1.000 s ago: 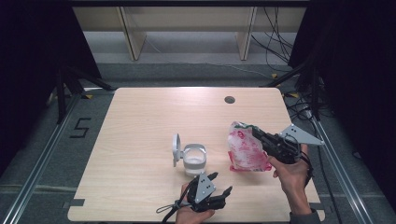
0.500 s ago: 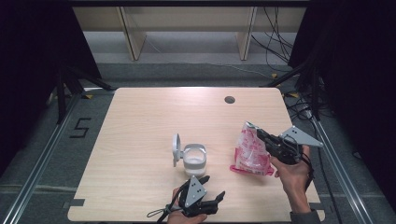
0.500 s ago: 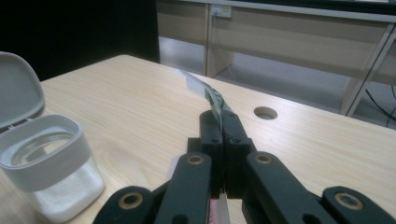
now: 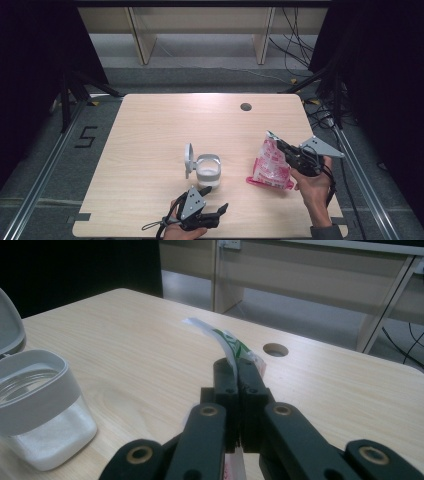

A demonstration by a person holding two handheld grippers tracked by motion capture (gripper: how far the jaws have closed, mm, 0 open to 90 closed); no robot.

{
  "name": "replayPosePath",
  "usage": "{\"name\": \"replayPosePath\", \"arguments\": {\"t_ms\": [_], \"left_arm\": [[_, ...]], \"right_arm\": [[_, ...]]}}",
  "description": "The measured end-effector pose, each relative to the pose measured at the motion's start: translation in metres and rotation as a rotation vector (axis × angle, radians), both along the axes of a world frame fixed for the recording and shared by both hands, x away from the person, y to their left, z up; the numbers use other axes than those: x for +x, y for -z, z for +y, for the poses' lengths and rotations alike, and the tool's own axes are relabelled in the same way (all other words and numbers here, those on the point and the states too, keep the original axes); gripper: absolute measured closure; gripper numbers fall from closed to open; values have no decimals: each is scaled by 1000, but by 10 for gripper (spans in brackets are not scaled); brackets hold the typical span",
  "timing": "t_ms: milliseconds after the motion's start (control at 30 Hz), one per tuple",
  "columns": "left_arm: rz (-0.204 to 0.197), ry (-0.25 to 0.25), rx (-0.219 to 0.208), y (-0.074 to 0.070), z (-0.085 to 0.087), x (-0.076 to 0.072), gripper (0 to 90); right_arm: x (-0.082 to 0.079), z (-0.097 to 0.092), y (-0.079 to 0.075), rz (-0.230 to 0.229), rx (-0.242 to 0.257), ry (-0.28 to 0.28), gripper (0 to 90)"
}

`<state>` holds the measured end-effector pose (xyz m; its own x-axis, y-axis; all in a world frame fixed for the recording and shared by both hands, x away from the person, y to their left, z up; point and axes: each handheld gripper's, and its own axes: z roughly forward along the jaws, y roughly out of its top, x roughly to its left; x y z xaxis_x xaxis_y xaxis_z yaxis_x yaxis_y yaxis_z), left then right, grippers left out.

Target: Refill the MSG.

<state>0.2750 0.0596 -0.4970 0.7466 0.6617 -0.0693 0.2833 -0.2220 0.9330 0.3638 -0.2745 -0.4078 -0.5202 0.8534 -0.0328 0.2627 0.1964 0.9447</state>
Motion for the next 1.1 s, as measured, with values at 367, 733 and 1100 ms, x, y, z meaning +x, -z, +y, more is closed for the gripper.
{"name": "replayPosePath", "arguments": {"t_ms": [367, 733, 1100], "left_arm": [[26, -51, 4, -5, 17, 1, 258], [25, -83, 9, -9, 30, 3, 257], [35, -92, 40, -5, 35, 7, 258]], "right_arm": [[4, -3, 9, 29, -15, 17, 899], [7, -7, 15, 51, -23, 41, 893], [13, -10, 19, 55, -33, 42, 881]]}}
